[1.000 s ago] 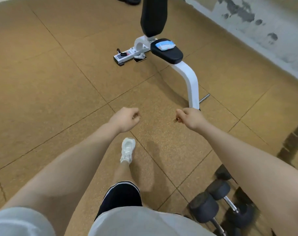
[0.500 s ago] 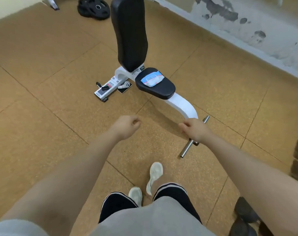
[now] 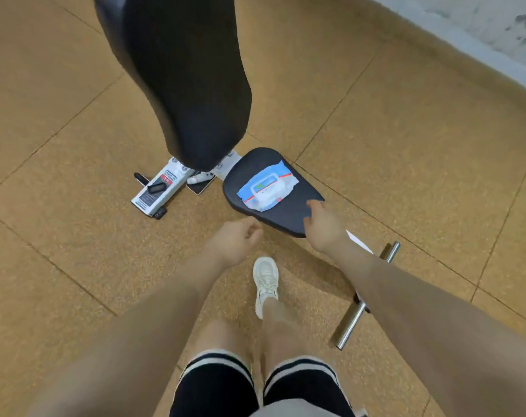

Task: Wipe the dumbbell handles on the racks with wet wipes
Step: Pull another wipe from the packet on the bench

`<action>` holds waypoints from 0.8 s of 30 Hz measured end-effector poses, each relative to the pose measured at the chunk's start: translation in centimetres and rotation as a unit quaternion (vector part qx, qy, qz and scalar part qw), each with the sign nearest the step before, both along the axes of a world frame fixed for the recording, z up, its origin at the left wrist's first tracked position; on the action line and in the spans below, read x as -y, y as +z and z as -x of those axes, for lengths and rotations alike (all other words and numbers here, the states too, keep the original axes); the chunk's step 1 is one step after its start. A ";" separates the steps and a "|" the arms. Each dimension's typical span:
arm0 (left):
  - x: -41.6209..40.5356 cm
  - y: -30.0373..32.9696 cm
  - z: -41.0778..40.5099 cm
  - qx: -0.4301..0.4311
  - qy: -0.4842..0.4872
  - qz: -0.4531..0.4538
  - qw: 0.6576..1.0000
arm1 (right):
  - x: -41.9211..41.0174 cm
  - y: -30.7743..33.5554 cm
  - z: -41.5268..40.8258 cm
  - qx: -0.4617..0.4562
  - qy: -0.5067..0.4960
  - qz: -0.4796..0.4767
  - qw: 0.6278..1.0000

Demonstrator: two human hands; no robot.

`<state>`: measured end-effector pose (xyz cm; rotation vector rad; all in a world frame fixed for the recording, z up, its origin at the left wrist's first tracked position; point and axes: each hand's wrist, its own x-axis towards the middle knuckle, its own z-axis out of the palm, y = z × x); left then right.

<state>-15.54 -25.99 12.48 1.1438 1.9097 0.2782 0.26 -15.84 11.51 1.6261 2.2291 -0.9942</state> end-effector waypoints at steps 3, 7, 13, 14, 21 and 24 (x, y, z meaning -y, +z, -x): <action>-5.1 -5.0 2.9 -0.015 -0.008 0.011 1.000 | -5.1 -5.2 3.9 -0.001 0.047 0.002 0.999; -10.8 -12.5 5.8 -0.044 -0.037 0.025 0.998 | -9.7 -12.6 7.3 0.041 0.120 0.032 0.991; -15.7 -20.7 6.5 -0.072 -0.077 0.034 0.994 | -13.9 -19.1 9.7 0.115 0.258 -0.010 0.959; -16.0 -21.7 6.3 -0.071 -0.081 0.042 0.993 | -14.4 -19.5 9.7 0.128 0.317 -0.012 0.940; -17.6 -24.6 5.7 -0.083 -0.142 0.022 0.986 | -15.8 -22.9 9.1 0.160 0.390 -0.125 0.898; -19.3 -24.8 6.6 -0.069 -0.186 -0.002 0.980 | -16.5 -22.9 8.4 0.153 0.392 -0.169 0.891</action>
